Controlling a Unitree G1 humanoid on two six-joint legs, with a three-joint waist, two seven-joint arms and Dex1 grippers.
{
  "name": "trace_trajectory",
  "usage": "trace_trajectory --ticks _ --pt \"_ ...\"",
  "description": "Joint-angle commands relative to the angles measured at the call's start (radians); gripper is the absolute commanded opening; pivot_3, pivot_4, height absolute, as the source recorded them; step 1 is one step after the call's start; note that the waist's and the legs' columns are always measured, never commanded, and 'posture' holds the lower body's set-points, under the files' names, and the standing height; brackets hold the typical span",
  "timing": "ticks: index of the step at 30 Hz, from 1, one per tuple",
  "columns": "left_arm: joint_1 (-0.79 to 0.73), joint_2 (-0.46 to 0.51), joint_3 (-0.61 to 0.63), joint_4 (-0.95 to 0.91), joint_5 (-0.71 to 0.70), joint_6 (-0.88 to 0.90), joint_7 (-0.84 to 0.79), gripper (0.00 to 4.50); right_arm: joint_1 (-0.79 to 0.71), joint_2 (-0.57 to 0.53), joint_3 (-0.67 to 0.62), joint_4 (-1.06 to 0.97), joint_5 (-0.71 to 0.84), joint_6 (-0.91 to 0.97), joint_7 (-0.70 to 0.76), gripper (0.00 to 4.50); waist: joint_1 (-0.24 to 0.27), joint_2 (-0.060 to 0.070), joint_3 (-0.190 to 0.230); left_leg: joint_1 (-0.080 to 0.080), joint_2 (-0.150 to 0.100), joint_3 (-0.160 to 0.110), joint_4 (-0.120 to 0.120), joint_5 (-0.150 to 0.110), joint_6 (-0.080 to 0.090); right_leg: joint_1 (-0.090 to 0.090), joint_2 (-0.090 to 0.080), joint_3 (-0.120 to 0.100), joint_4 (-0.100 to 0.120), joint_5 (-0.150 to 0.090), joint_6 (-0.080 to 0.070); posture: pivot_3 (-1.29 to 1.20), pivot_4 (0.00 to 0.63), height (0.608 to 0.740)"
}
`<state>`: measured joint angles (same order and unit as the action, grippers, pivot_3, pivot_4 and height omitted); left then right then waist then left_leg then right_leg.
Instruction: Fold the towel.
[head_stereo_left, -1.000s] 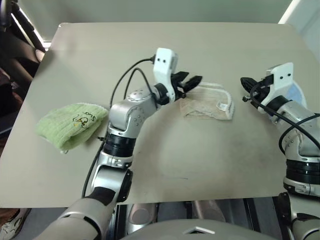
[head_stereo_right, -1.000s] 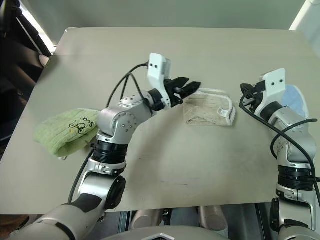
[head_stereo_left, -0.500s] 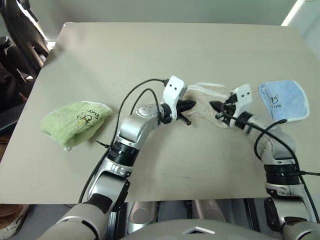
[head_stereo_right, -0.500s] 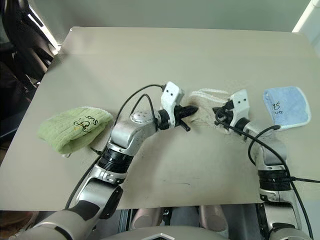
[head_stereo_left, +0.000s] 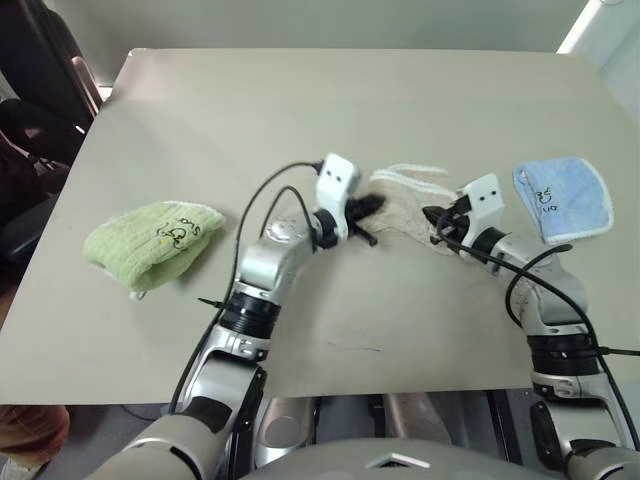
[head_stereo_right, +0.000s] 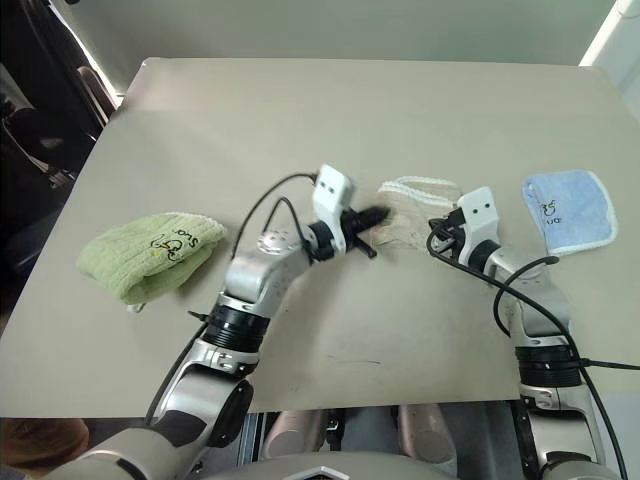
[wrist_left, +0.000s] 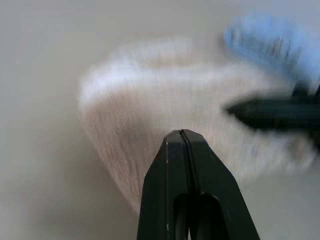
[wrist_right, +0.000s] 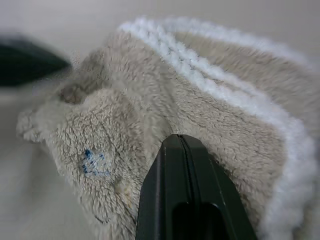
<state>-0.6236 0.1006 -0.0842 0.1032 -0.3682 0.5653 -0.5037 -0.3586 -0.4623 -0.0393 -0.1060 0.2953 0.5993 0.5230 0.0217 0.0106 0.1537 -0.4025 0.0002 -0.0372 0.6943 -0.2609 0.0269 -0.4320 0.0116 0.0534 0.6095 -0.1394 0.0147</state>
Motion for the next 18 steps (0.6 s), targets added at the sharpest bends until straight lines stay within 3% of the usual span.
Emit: trace_trajectory --ticks 1,11,14,18 --pt "-0.012 0.007 0.105 -0.134 -0.104 0.034 0.003 0.03 -0.006 -0.038 -0.071 -0.106 0.052 0.000 0.030 0.00 0.000 0.000 0.000 0.000 0.000 0.000 0.000 0.000 0.000 0.000 0.000 0.000 0.000 0.000 0.000 0.00 0.150 0.735" --pt "0.001 0.058 0.235 -0.197 -0.197 0.110 0.078 0.03 -0.049 -0.076 -0.131 -0.026 0.085 0.038 0.029 0.00 -0.001 0.000 0.000 0.001 0.000 0.001 0.003 -0.001 0.001 0.001 0.000 0.002 0.000 0.000 0.001 0.00 0.150 0.735" --pt "0.018 0.061 0.226 -0.212 -0.200 0.117 0.089 0.00 -0.074 -0.064 -0.142 0.035 0.106 0.089 0.017 0.56 -0.002 0.000 0.000 0.001 0.000 0.002 0.003 -0.001 0.002 0.001 0.000 0.003 0.000 0.001 0.001 0.00 0.150 0.735" --pt "0.049 0.056 0.213 -0.250 -0.212 0.133 0.106 0.00 -0.092 -0.036 -0.174 0.076 0.152 0.164 -0.005 1.93 -0.002 0.000 0.000 0.001 0.000 0.002 0.003 -0.001 0.002 0.000 0.000 0.003 0.000 0.001 0.001 0.00 0.150 0.735"
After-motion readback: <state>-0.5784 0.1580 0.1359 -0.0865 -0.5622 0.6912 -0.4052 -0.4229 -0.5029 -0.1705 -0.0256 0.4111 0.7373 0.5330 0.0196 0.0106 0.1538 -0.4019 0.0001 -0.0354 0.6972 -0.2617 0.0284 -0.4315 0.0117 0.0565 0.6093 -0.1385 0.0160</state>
